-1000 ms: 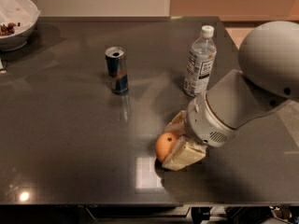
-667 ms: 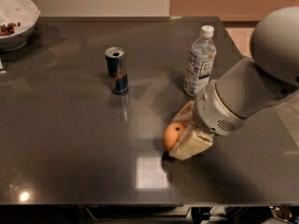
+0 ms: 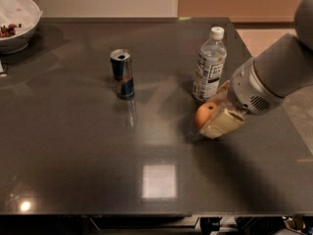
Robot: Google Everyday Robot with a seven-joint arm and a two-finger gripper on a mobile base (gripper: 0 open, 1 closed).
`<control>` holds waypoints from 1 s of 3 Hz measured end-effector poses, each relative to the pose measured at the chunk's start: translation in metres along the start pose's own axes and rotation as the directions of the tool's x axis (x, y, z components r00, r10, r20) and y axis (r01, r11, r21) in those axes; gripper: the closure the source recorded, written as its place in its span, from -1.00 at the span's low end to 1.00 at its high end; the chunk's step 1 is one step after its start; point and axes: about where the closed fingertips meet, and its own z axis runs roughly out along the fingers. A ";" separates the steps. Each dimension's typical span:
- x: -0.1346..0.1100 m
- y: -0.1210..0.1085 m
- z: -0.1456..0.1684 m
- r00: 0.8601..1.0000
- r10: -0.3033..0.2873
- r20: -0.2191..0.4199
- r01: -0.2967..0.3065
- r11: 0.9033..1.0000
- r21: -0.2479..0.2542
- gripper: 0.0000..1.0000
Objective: Move orange near blue plastic bottle
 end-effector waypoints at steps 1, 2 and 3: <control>0.013 -0.022 -0.001 0.999 0.050 0.013 -0.050 0.998 0.039 1.00; 0.022 -0.040 0.004 0.995 0.087 0.053 -0.090 0.994 0.062 1.00; 0.027 -0.053 0.011 0.991 0.097 0.089 -0.105 0.991 0.085 1.00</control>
Offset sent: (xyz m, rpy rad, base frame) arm 0.0551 -0.0445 -0.0179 0.1091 -0.0512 -0.1596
